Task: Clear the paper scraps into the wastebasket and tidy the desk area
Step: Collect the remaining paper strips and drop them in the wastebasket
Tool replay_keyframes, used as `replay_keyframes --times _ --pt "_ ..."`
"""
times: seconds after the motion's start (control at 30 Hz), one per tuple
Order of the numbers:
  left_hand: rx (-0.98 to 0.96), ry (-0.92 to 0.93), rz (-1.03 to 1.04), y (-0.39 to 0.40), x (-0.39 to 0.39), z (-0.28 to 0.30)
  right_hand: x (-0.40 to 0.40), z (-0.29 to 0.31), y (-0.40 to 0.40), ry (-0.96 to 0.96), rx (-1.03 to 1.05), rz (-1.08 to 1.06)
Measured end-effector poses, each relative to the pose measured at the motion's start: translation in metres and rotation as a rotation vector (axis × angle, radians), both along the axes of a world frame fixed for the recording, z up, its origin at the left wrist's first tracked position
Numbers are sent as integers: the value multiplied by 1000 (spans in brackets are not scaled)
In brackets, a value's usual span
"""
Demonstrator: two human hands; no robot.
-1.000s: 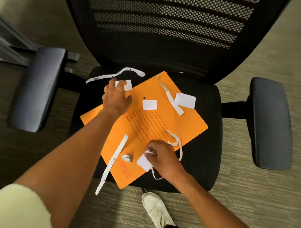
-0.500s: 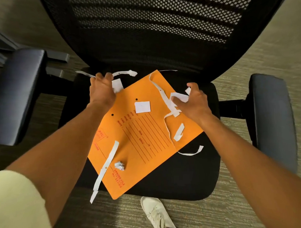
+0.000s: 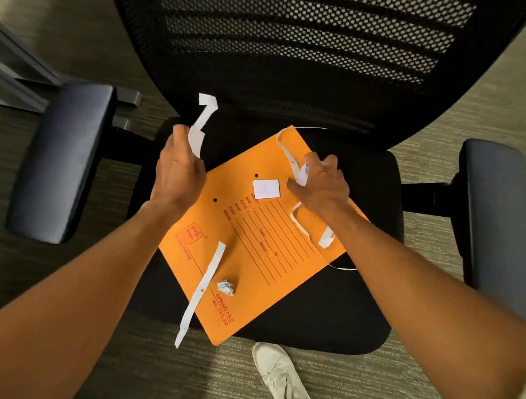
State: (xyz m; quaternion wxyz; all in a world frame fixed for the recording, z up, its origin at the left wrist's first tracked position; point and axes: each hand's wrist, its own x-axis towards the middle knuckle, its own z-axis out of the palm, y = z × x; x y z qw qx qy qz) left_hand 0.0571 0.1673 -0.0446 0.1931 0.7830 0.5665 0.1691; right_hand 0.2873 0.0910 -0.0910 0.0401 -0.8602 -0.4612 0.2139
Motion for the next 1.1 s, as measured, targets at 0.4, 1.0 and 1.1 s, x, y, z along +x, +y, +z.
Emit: replay_keyframes --times 0.4,1.0,1.1 --pt "-58 -117 9 -52 -20 4 -22 5 12 -8 -109 58" --pt "-70 -15 42 -78 -28 -3 -29 11 16 173 89 -5" --pt "-85 -44 65 -85 -29 2 -21 20 0 291 250 -28"
